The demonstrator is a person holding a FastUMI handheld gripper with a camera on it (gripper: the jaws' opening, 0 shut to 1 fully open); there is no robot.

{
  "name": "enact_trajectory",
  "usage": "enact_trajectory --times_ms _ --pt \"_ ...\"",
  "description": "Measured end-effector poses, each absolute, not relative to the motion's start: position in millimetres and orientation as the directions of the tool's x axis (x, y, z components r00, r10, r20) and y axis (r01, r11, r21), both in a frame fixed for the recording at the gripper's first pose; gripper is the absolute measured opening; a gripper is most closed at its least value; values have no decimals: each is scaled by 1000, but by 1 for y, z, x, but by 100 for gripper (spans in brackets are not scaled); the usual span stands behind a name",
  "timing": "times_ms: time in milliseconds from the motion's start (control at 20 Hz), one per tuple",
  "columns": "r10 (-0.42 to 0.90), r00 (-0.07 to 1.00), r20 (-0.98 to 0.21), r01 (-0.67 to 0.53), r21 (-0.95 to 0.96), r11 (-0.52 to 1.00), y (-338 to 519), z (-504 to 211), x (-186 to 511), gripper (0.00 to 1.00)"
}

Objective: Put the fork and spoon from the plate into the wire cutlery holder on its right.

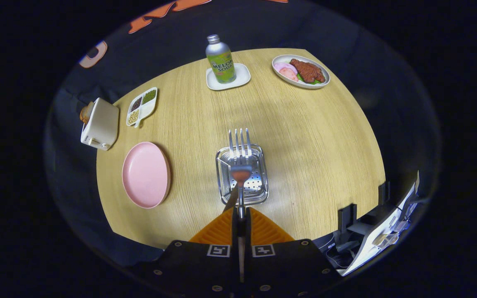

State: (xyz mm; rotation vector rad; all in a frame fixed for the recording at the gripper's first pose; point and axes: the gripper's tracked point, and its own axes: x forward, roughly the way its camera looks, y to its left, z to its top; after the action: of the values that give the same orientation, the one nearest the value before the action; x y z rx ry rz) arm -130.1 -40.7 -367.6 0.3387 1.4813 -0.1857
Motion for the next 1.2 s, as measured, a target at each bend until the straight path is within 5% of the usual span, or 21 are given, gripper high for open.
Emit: enact_trajectory --times_ms 650,1200 --pt "113 47 -993 311 122 943 -51 -386 -128 9" --pt "72 199 -977 345 139 928 -56 -383 -83 9"
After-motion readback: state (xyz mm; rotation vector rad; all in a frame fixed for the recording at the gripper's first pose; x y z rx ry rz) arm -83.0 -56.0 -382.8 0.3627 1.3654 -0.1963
